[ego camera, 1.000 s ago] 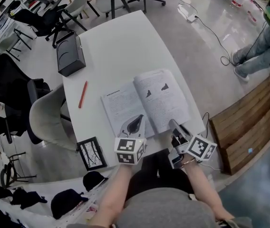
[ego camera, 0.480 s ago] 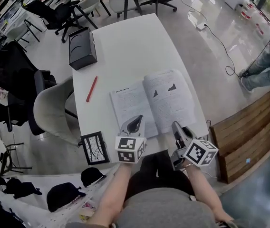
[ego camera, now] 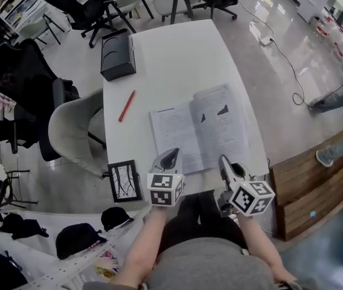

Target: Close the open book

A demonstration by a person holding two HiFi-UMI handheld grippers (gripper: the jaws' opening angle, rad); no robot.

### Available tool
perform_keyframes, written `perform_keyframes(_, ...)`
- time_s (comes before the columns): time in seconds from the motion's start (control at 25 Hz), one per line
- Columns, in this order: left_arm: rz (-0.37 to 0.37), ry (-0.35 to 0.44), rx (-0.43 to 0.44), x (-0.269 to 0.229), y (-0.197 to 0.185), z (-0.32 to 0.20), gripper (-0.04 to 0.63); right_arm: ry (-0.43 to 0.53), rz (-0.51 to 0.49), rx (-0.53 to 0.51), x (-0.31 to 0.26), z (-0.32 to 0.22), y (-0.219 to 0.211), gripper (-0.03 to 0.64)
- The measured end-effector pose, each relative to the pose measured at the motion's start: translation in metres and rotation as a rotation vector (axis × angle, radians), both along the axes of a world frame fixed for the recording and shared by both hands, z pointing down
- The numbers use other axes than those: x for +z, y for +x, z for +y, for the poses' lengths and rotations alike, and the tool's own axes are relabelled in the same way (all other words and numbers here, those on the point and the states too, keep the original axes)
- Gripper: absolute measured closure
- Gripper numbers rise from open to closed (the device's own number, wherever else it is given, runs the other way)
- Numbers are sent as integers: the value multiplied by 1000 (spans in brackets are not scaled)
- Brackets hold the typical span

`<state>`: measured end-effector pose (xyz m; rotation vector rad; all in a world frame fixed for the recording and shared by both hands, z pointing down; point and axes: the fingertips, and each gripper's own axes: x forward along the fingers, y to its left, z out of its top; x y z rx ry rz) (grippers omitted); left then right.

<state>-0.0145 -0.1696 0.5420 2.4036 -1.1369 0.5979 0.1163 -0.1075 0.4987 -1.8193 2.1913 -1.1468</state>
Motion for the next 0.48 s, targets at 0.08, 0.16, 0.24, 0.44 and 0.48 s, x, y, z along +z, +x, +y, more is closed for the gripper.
perform_keyframes(0.08, -3, 0, -12, 1, -5, 0, 589, 3, 11, -13, 0, -1, -4, 591)
perform_keyframes(0.16, 0, 0, -22, 1, -9, 0, 589, 5, 29, -28, -1, -1, -8, 591)
perform_keyframes(0.24, 3, -3, -30, 0, -10, 0, 589, 6, 55, -49, -2, -3, -10, 592)
perform_keyframes(0.44, 9, -8, -49, -2, -15, 2, 589, 12, 118, -104, -2, -4, -23, 594)
perform_keyframes(0.48, 10, -9, -53, -2, -17, 2, 589, 12, 126, -115, -2, -5, -26, 594)
